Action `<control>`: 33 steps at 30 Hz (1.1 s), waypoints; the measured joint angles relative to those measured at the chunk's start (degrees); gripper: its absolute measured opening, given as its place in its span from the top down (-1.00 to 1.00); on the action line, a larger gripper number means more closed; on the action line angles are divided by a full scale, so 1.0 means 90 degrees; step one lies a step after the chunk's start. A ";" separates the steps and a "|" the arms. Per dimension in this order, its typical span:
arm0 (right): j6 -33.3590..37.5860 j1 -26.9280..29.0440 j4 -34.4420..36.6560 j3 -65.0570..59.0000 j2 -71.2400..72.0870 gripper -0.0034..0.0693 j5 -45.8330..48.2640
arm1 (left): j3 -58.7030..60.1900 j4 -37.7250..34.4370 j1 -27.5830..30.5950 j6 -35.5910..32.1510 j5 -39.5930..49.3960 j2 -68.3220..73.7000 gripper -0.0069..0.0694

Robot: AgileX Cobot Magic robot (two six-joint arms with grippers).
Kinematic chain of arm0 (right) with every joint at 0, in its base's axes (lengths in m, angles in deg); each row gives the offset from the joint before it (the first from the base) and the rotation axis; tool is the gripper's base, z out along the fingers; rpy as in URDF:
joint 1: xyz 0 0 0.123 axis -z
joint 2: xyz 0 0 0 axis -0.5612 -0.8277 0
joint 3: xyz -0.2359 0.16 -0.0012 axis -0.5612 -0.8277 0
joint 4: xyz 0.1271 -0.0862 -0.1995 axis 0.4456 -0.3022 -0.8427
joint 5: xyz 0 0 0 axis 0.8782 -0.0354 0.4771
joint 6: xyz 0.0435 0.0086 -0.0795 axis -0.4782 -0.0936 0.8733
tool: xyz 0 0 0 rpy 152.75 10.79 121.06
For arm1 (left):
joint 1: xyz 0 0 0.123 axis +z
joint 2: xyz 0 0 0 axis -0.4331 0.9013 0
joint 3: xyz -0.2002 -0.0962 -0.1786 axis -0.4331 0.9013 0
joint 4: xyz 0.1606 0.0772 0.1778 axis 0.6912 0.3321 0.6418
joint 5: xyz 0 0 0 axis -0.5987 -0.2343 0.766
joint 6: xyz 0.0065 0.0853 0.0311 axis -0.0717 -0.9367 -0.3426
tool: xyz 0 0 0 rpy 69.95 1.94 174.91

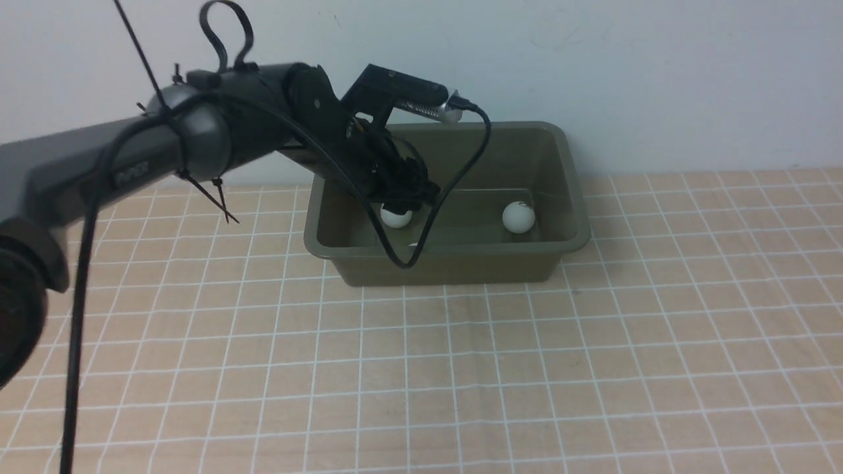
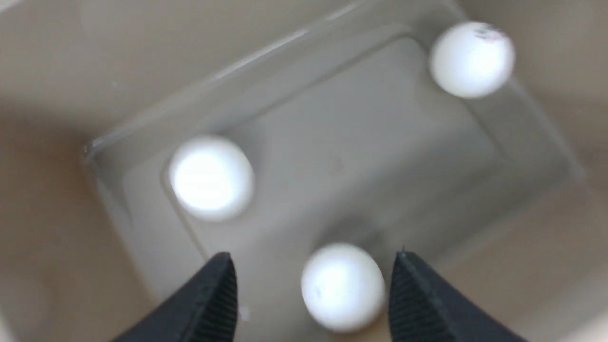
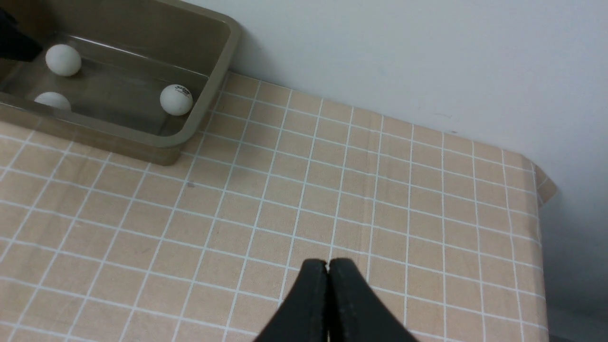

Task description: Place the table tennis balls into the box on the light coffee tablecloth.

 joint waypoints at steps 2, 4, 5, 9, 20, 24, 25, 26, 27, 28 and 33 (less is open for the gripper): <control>0.0000 0.0000 0.0000 0.0000 0.0000 0.95 -0.0007 | 0.0000 0.0051 0.0000 0.0000 0.0567 -0.0295 0.01; 0.0000 0.0000 0.0000 0.0000 0.0000 0.95 -0.0083 | 0.0007 0.0148 0.0000 0.0000 0.1176 -0.0643 0.18; 0.0000 0.0000 0.0000 0.0000 0.0000 0.95 -0.0163 | 0.0055 0.0208 0.0000 0.0000 0.1444 -0.0859 0.36; 0.0000 0.0002 0.0000 -0.0059 0.0025 0.95 -0.0472 | 0.0526 0.0280 0.0000 -0.0118 0.1691 -0.1663 0.85; -0.0301 0.0002 -0.0019 -0.2911 0.1303 0.95 -0.2592 | 0.4383 -0.0153 0.0000 -0.0281 -0.0597 -0.5612 1.00; -0.0616 0.0002 -0.0019 -0.3930 0.1948 0.95 -0.3194 | 0.5579 -0.0153 0.0000 -0.0283 -0.1062 -0.6780 1.00; -0.0662 0.0002 -0.0019 -0.4078 0.2029 0.95 -0.3271 | 0.5789 -0.0153 0.0000 -0.0283 -0.1141 -0.6941 1.00; -0.0735 0.0002 -0.0019 -0.4227 0.2151 0.95 -0.3337 | 0.6027 -0.0159 0.0000 -0.0283 -0.1208 -0.7196 1.00; -0.0793 0.0002 -0.0019 -0.4318 0.2259 0.95 -0.3356 | 0.6205 -0.0155 0.0000 -0.0283 -0.1258 -0.7430 1.00; -0.0867 0.0002 -0.0019 -0.4409 0.2355 0.95 -0.3363 | 0.6454 -0.0161 0.0000 -0.0283 -0.1307 -0.7686 1.00; -0.1070 0.0002 0.0000 -0.4453 0.2646 0.95 -0.3363 | 0.7196 -0.0174 0.0000 -0.0253 -0.1335 -0.8407 1.00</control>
